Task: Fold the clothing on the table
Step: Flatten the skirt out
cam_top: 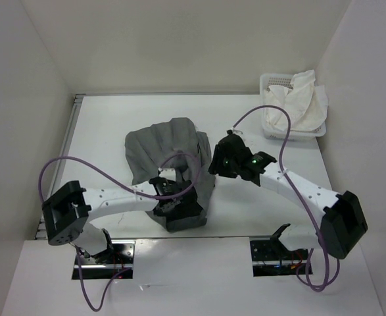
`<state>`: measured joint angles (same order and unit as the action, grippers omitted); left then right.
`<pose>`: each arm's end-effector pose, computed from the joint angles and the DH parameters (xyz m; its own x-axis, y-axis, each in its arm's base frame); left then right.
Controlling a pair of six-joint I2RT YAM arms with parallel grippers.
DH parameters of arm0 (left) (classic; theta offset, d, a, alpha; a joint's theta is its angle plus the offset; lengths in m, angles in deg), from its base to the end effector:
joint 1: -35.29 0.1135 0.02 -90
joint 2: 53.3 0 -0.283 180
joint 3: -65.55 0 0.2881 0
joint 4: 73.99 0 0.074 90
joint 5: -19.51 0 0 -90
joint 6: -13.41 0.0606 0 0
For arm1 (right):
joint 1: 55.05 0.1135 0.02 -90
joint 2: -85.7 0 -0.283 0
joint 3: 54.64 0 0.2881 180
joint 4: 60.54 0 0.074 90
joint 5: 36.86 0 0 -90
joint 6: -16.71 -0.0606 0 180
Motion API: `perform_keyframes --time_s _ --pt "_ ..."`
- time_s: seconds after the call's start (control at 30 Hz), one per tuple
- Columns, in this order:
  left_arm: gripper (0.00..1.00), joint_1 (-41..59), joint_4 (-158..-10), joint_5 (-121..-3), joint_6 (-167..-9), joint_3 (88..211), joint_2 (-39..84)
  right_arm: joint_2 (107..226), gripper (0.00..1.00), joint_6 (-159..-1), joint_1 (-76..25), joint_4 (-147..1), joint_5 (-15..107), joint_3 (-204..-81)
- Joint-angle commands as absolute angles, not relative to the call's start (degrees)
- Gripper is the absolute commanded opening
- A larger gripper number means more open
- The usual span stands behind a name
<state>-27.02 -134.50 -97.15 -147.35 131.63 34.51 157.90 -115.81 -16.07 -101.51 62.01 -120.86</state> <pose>0.1607 -0.2478 0.1626 -0.8723 -0.1536 -0.4642 -0.1832 0.9829 0.0190 0.2480 0.1886 0.2551 -0.7834 0.2250 -0.5793 -0.0139 0.9256 0.3783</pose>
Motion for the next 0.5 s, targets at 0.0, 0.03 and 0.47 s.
perform_keyframes --time_s 0.0,0.03,0.47 --pt "0.00 -27.0 -139.8 -99.7 -148.1 135.5 29.9 163.6 0.55 -113.3 -16.3 -99.9 58.9 -120.4" --pt "0.00 -27.0 -139.8 -100.3 -148.1 135.5 28.6 164.6 0.55 -112.8 -16.3 -99.9 58.9 -120.4" --pt "0.00 -27.0 -141.0 -100.3 -149.2 135.6 26.6 170.9 0.56 -107.4 -10.8 -97.5 52.2 -122.7"
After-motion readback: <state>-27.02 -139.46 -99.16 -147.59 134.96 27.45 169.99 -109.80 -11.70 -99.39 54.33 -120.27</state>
